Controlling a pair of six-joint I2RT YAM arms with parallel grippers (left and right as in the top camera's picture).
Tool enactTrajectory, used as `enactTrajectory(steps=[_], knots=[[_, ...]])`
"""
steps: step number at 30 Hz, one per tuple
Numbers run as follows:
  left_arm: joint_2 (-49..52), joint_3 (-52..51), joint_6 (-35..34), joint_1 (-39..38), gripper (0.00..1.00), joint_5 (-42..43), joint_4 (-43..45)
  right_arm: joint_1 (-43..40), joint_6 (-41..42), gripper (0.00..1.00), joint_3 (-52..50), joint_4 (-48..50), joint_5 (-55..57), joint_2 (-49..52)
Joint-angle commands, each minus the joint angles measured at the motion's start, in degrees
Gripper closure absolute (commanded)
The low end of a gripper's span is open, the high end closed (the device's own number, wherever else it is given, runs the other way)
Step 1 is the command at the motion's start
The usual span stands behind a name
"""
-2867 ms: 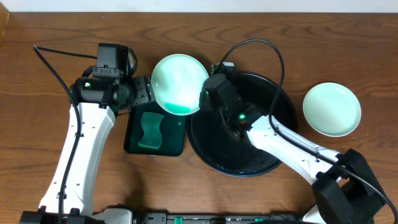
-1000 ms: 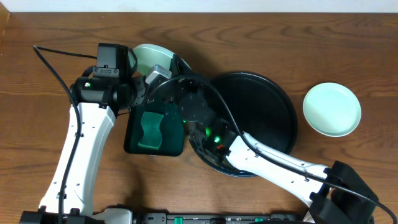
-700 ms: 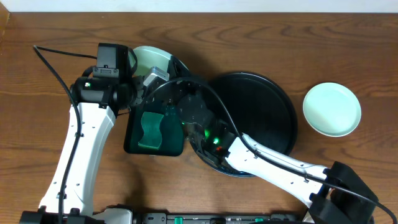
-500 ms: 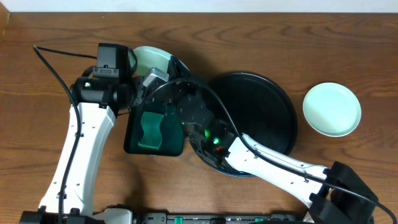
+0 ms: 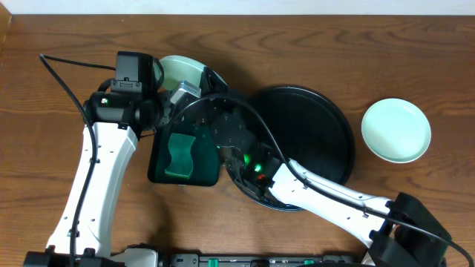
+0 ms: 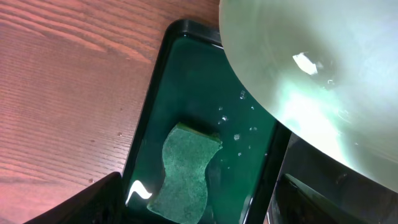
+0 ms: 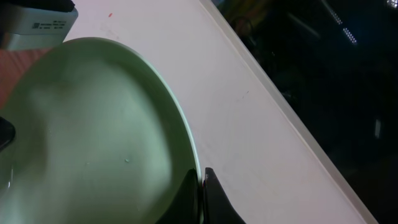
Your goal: Clean dirty plates on tray and stack at the side
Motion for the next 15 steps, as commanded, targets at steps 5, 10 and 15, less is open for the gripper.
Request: enactTrajectory(steps=[5, 10, 15], knots=[[0.13, 1.09, -0.50, 0.20, 0.21, -0.94, -0.15, -0.35, 19.45, 0.99, 1.14, -5.62, 3.98, -0.33], [0.13, 1.09, -0.52, 0.20, 0.21, -0.96, -0.17, -2.12, 41.00, 0.99, 1.14, -19.10, 3.89, -0.31], [0.13, 1.09, -0.52, 0.20, 0.21, -0.94, -0.15, -5.70, 59.47, 0.99, 1.14, -28.76, 3.87, -0.33]])
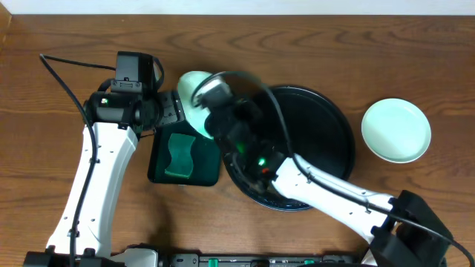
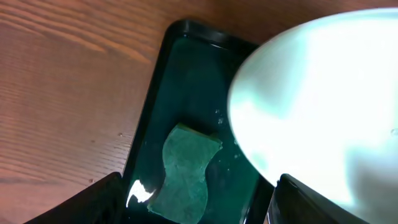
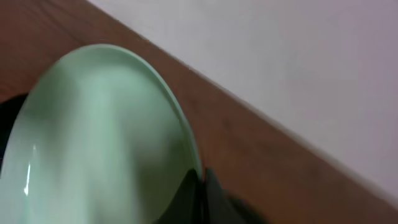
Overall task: Clean dirty plates on tray and stack at the side
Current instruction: 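Carry the plate rightward onto the mint plate stack, right gripper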
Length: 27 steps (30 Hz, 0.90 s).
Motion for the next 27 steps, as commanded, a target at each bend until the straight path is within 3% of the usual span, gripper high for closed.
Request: enactTrajectory(steps=[1, 5, 10, 17, 27], knots=[[0.13, 1.09, -0.52, 0.20, 0.21, -0.92, -0.15, -3.52, 20.96, 0.99, 0.76, -2.40, 1.40, -0.35], [0.13, 1.09, -0.52, 0.20, 0.21, -0.94, -0.15, -6.40, 22.14, 0.99, 0.76, -1.44, -1.44, -3.04], [0.13, 1.09, -0.55, 0.20, 0.21, -0.92, -0.15, -11.67, 25.38, 0.99, 0.76, -4.09, -14.12, -8.87], [0.13, 1.09, -0.55, 0.20, 0.21, -0.92, -0.15, -28.70, 38.95, 0.99, 0.76, -23.04, -32.04, -15.52], [0.13, 1.09, -0.52, 0.20, 0.21, -0.92, -0.15, -52.11, 39.01, 0.99, 0.76, -40.00, -36.52, -15.87]])
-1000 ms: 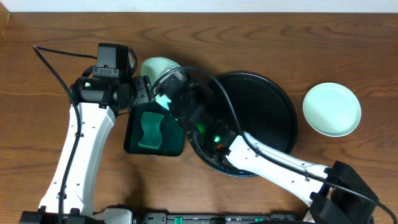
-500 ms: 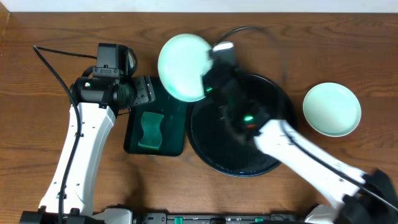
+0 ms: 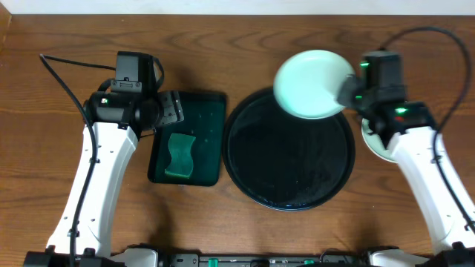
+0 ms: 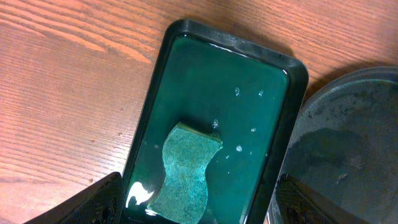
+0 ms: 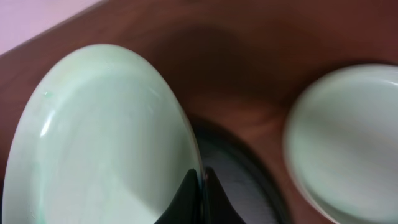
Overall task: Clean dirty plates on tray and stack at the side
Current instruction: 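Carry the plate rightward onto the mint plate stack, right gripper, then lower the plate onto the stack and open the right gripper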
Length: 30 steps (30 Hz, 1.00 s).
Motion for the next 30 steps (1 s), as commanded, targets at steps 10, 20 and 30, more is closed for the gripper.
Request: enactTrajectory(steps=[10, 20, 30], knots=[[0.13, 1.09, -0.52, 0.22, 0.21, -0.94, -0.15, -25.38, -0.02, 0.99, 0.17, -12.24, 0.90, -0.90], [0.13, 1.09, -0.50, 0.22, 0.21, -0.94, -0.15, -35.50, 1.97, 0.99, -6.19, -11.43, 7.23, -0.79], [0.13, 1.09, -0.52, 0.22, 0.21, -0.94, -0.15, -36.52, 3.19, 0.99, -16.87, 1.49, 6.99, -0.24]])
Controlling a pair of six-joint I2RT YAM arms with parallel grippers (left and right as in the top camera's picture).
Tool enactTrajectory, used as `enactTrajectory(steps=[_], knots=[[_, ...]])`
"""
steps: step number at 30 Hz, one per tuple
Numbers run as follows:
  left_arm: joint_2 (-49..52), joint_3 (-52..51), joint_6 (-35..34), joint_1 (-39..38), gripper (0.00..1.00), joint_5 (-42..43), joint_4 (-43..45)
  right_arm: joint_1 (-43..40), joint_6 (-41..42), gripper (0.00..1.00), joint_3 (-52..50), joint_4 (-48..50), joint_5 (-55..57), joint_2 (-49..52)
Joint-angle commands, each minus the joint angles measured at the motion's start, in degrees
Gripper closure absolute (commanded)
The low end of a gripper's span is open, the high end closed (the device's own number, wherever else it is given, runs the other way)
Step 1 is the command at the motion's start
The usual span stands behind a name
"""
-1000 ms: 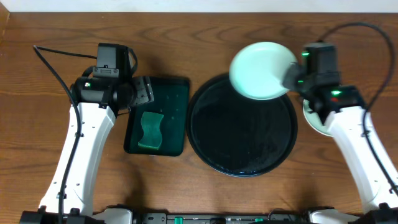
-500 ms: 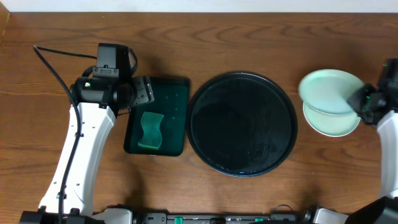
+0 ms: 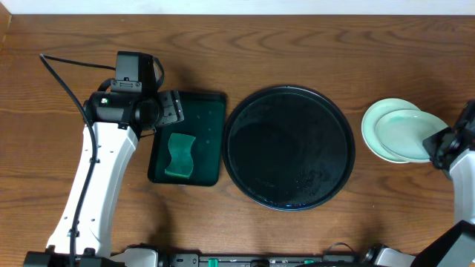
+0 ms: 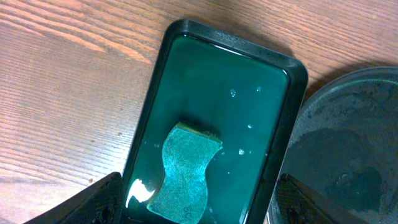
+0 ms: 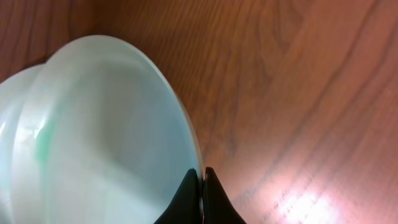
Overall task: Clean dirty plates on tray and stack at the side
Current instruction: 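Lower the plate onto the stack and open the right gripper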
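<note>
A pale green plate (image 3: 404, 134) sits over a second pale green plate (image 3: 375, 127) at the table's right side. My right gripper (image 5: 200, 177) is shut on the upper plate's (image 5: 106, 137) rim at its right edge; the lower plate (image 5: 15, 99) shows at the left. The round black tray (image 3: 289, 147) in the middle holds no plates. My left gripper (image 4: 196, 205) is open above the green basin (image 4: 211, 124), over the green sponge (image 4: 185, 171).
The rectangular green basin (image 3: 187, 138) with water and the sponge (image 3: 178, 154) lies left of the round tray. The left arm (image 3: 93, 178) stretches along the left side. Bare wooden table (image 3: 415, 215) surrounds the plates at the right.
My right gripper has moved with the plate from above the tray's far right rim to the right side, where the plate now sits over the other plate. The left gripper has not moved.
My right gripper held the plate over the basin under the left wrist camera. It then held it tilted between basin and tray, later over the tray's far right rim. Now the plate rests over the plate at the right side.
</note>
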Motion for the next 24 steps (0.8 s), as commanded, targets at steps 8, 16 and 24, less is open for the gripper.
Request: enactTrajectory(steps=[8, 16, 24], knots=[[0.13, 1.09, -0.50, 0.20, 0.21, -0.92, -0.15, -0.33, 1.27, 0.99, -8.98, 14.16, -1.03, -0.15], [0.13, 1.09, -0.50, 0.20, 0.21, -0.92, -0.15, -0.33, -8.87, 0.37, -9.60, 16.59, -9.94, -0.15], [0.13, 1.09, -0.50, 0.20, 0.21, -0.92, -0.15, 0.87, -17.14, 0.33, -9.05, 18.80, -24.90, -0.15]])
